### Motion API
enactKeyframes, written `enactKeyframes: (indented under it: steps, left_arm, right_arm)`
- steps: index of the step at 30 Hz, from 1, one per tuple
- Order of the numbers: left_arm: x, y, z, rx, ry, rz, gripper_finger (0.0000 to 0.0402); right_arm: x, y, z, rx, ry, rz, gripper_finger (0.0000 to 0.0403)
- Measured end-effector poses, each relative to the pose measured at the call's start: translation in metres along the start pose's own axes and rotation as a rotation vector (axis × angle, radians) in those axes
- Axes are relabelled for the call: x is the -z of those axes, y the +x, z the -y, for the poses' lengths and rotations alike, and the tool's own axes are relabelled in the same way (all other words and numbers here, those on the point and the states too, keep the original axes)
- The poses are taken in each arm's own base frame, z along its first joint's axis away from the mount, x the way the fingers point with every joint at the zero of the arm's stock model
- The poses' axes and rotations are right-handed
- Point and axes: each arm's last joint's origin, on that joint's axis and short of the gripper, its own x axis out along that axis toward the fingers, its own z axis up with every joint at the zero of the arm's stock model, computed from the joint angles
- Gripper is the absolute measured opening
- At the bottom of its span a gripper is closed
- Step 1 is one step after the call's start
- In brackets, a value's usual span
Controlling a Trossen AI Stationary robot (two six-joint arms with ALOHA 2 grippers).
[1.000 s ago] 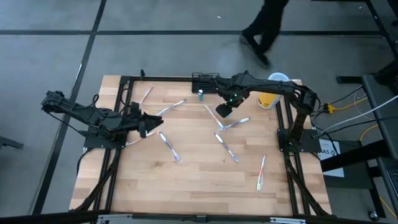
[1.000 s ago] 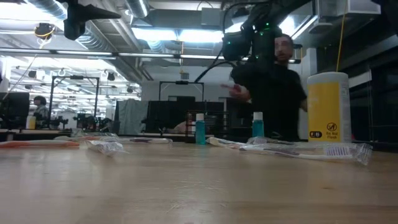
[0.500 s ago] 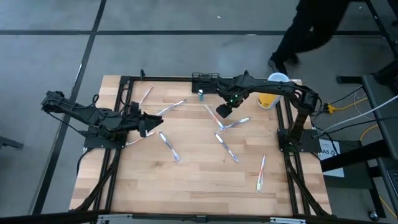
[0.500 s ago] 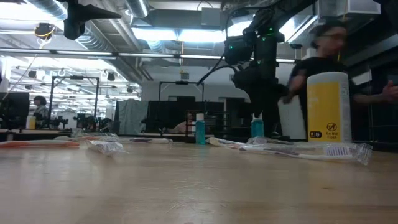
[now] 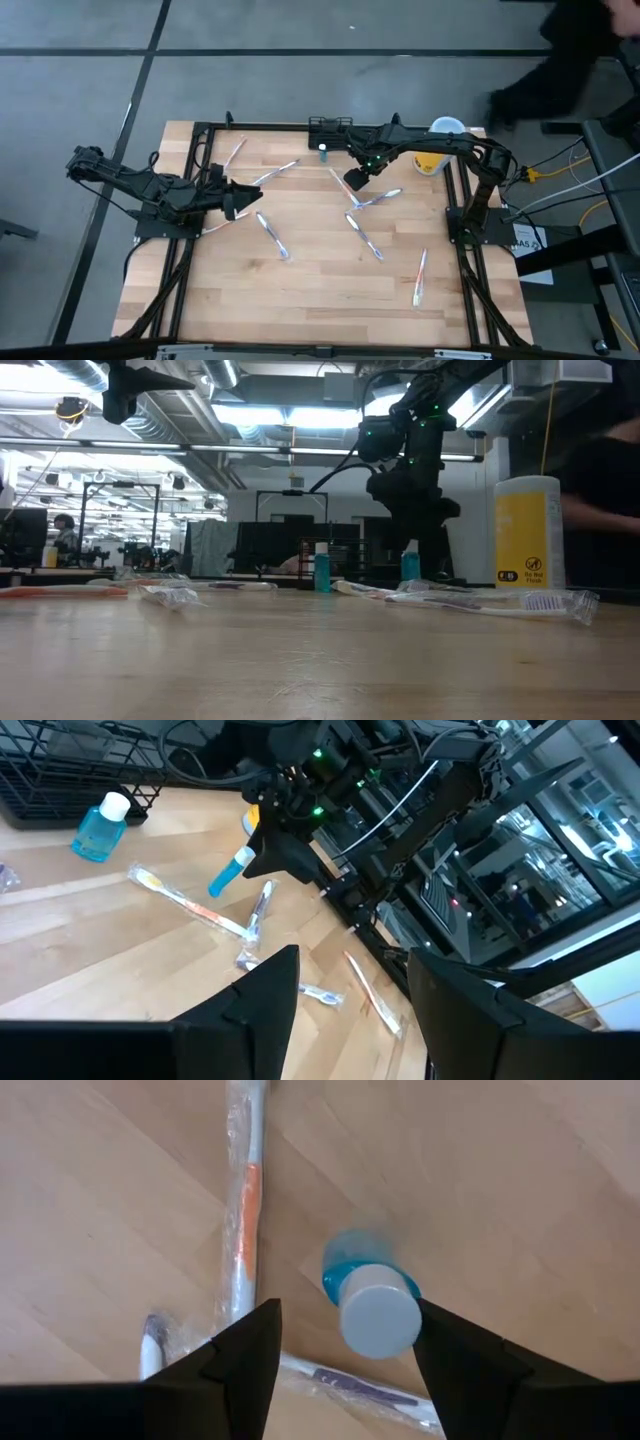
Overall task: Pick & Place toothbrushing station
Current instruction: Put the blue mouthwash into the black wire organizer bin
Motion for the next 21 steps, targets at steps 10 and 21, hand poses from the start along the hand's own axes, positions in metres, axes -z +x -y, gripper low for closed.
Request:
enactKeyframes:
  steps: [10,21]
  left_arm:
    - [0.0001,0.0000,0.0000,0.001,0.016,-0.002,0.0185]
    - [0.0002,0.0000,0.0000,0.003,0.025,-0.005,0.0185]
  right_arm:
    - [-0.0008,-0.0001,0.0008,0.031,0.019,0.019,0.0204]
    - [-0.0011,-0.0004,0.0009,0.035,0.019,0.026,0.0095]
